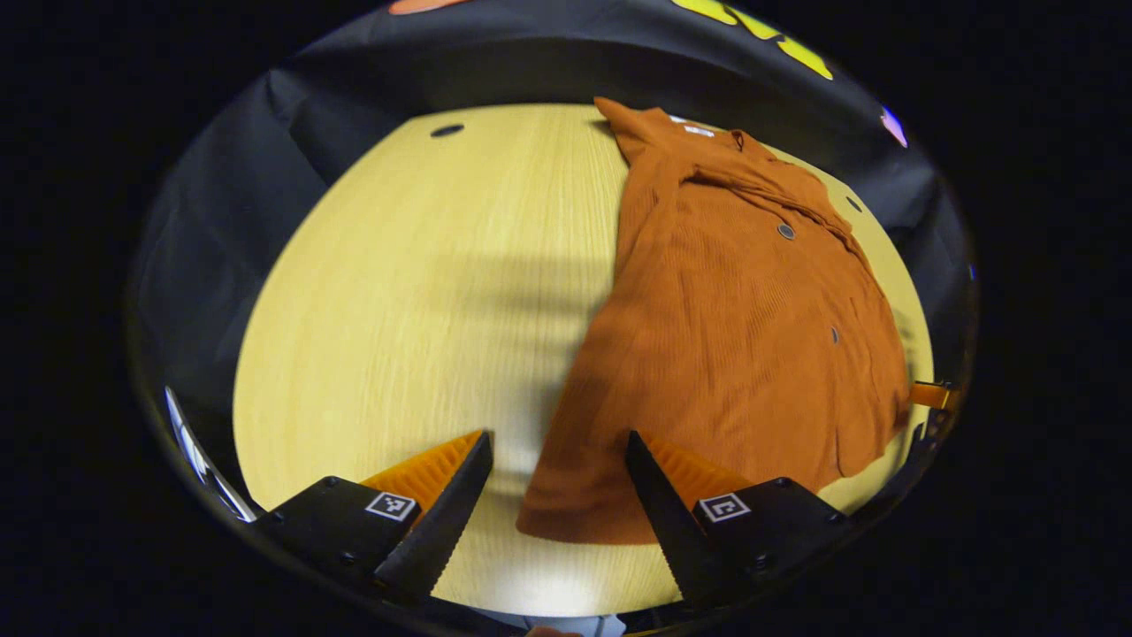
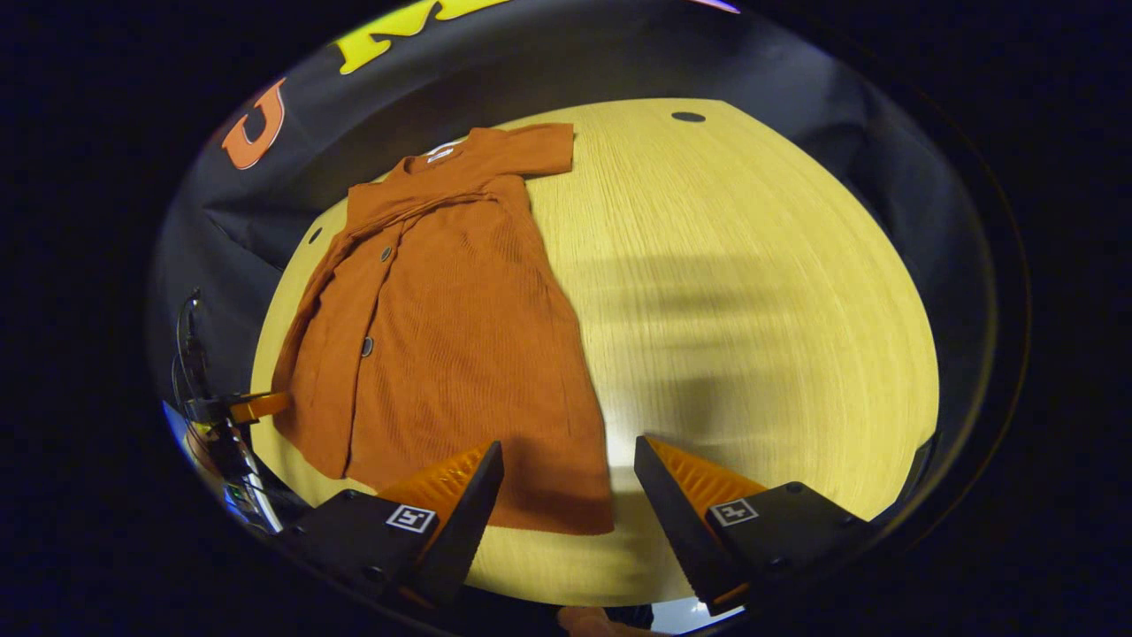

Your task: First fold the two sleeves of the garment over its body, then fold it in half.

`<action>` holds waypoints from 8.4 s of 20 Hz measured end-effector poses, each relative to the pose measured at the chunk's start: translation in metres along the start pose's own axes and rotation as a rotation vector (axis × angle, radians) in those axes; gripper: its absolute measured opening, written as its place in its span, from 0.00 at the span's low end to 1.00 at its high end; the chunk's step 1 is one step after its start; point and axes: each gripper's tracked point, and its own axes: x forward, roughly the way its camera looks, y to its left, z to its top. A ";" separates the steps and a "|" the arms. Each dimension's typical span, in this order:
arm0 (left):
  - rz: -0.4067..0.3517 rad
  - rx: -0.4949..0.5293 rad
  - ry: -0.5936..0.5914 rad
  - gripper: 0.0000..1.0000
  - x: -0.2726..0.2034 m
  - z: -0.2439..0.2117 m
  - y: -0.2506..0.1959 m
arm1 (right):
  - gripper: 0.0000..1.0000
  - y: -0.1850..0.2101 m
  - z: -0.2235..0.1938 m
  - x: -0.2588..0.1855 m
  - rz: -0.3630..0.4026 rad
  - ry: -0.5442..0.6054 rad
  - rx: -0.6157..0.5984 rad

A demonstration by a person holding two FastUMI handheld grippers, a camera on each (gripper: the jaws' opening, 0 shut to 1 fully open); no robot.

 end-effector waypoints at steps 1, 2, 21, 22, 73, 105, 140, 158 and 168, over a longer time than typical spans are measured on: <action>-0.038 0.003 0.034 1.00 -0.001 -0.003 -0.002 | 0.96 -0.001 -0.002 0.002 0.007 0.019 -0.005; -0.069 0.012 0.087 0.99 -0.004 -0.006 -0.005 | 0.96 -0.007 -0.004 0.003 0.000 0.040 -0.019; -0.517 0.014 0.504 0.20 -0.014 0.007 -0.051 | 0.52 0.038 -0.035 0.010 0.402 0.451 0.217; -0.511 -0.009 0.488 0.16 -0.011 0.005 -0.046 | 0.48 0.042 -0.034 0.015 0.414 0.452 0.240; -0.738 -0.619 -0.179 0.03 0.133 0.371 0.000 | 0.05 0.089 0.472 0.099 0.644 -0.255 0.794; -0.944 -0.874 -0.205 0.03 0.108 0.391 -0.009 | 0.05 0.042 0.437 0.116 0.668 -0.460 1.087; -1.342 -1.119 -0.975 0.97 -0.193 0.401 0.026 | 0.95 0.212 0.324 -0.072 0.793 -0.436 0.671; -0.025 0.036 -1.281 0.98 -0.369 0.269 -0.088 | 0.95 0.127 0.157 -0.296 0.194 -0.961 -0.325; 0.096 0.114 -1.174 0.98 -0.360 0.235 -0.092 | 0.96 0.092 0.065 -0.350 -0.086 -1.173 -0.377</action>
